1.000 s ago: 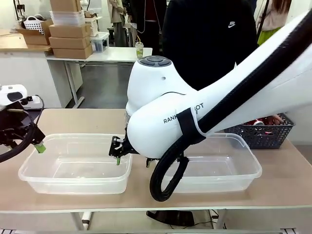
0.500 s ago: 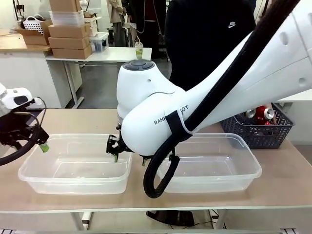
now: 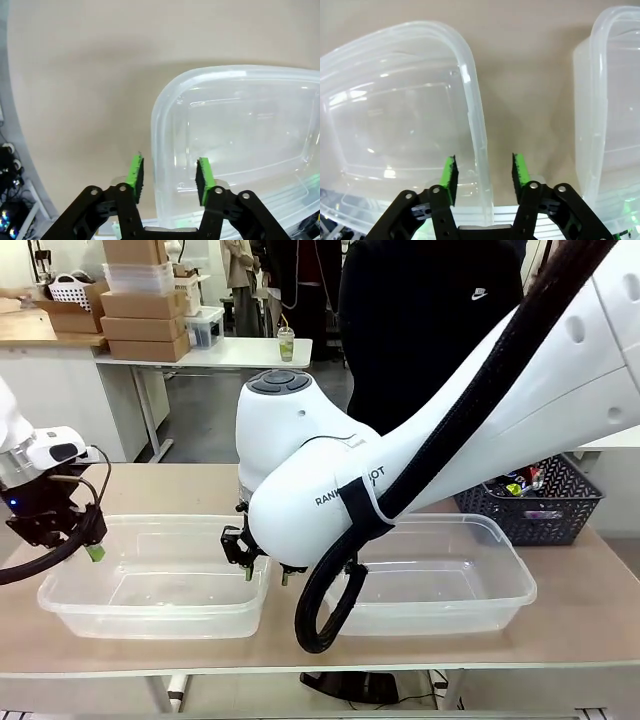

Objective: Sort the waste into each basket.
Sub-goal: Pick up the Organizing box on the left side of the table and lift it.

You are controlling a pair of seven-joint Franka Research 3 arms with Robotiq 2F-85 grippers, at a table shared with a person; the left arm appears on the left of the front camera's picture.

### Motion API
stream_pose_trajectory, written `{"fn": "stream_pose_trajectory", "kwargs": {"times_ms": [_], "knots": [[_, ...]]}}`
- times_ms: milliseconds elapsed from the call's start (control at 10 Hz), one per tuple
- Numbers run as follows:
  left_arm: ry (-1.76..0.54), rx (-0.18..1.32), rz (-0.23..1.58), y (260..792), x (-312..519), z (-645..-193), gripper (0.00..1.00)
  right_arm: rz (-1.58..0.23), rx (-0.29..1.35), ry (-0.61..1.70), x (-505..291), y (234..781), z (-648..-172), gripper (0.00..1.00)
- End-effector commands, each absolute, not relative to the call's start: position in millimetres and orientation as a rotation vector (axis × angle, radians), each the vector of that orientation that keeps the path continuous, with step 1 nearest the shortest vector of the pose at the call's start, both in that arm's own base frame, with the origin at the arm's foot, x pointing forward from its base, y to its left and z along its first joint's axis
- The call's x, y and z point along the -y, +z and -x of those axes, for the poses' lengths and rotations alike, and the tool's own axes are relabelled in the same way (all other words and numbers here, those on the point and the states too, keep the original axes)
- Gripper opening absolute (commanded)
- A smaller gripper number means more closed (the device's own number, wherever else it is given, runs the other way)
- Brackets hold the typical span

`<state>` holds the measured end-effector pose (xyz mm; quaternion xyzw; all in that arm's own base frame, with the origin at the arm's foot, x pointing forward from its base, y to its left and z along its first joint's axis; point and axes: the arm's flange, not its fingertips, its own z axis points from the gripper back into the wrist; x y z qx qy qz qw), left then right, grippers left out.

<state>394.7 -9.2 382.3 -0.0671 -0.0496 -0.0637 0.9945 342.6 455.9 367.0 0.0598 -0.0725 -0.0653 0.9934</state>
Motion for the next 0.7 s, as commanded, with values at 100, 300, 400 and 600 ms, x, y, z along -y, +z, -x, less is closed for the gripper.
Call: {"fn": "stream_pose_trajectory", "kwargs": {"times_ms": [100, 300, 400, 600], "knots": [[-0.124, 0.079, 0.107, 366.5, 15.4, -367.5, 0.0, -0.082, 0.179, -0.161, -462.1, 366.5, -341.3, 0.08], [-0.133, 0.089, 0.108, 371.1, 18.7, -363.5, 0.0, -0.083, 0.17, -0.161, -461.4, 363.2, -340.7, 0.0], [-0.136, 0.093, 0.11, 373.0, 19.1, -362.1, 0.0, -0.075, 0.173, -0.16, -461.1, 362.4, -340.0, 0.0], [-0.116, 0.091, 0.109, 375.2, 21.3, -361.0, 0.0, -0.068, 0.162, -0.154, -460.3, 361.4, -339.5, 0.0]]}}
